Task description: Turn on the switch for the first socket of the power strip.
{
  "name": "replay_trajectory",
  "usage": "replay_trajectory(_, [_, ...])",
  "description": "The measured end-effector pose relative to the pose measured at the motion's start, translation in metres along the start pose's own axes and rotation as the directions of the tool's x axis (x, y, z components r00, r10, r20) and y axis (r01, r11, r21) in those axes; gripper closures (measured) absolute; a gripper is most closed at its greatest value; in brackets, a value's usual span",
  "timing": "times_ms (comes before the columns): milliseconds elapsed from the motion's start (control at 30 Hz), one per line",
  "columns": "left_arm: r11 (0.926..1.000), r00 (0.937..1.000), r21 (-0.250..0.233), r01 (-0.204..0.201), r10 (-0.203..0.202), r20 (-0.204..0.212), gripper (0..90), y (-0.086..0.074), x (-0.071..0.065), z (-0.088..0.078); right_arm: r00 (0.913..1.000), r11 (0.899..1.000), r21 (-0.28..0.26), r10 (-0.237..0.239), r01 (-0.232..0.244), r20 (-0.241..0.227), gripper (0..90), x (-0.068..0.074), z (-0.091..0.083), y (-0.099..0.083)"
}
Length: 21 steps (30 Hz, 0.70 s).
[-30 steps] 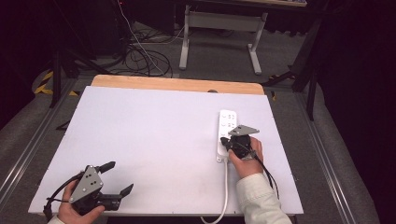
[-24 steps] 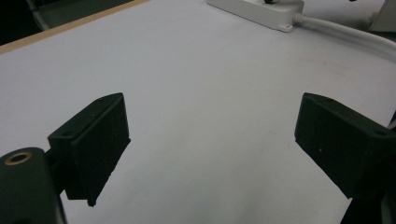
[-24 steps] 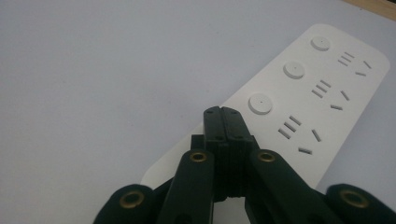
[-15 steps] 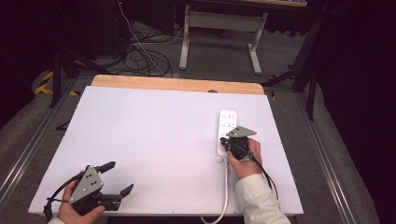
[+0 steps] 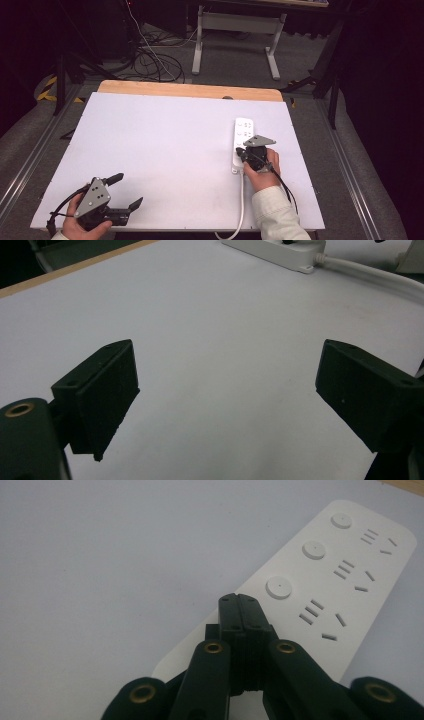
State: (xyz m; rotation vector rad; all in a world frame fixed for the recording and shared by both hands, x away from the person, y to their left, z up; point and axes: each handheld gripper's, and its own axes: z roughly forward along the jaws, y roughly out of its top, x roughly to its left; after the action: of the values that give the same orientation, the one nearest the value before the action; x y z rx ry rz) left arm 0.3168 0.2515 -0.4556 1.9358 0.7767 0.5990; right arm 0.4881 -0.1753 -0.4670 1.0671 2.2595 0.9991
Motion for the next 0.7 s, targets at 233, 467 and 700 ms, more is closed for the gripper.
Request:
replay_trajectory(233, [1.0,1.0,-0.001,0.001,-0.001,0.001,10.6,0.0,0.001,0.0,0.9999,1.0,-0.011,0.013,-0.013,0.011,90.0,0.001,0.0,0.0])
replay_trajectory(467, [1.0,1.0,0.0,0.003,-0.003,0.001,10.7,0.0,0.002,0.0,0.9998,0.996,-0.085,0.017,-0.016,0.008,90.0,0.004,-0.015,0.006])
replay_trajectory(700, [1.0,1.0,-0.002,0.004,-0.004,0.0,10.7,0.0,0.001,0.0,0.9998,0.991,-0.131,0.02,-0.02,-0.002,90.0,0.004,-0.028,0.011])
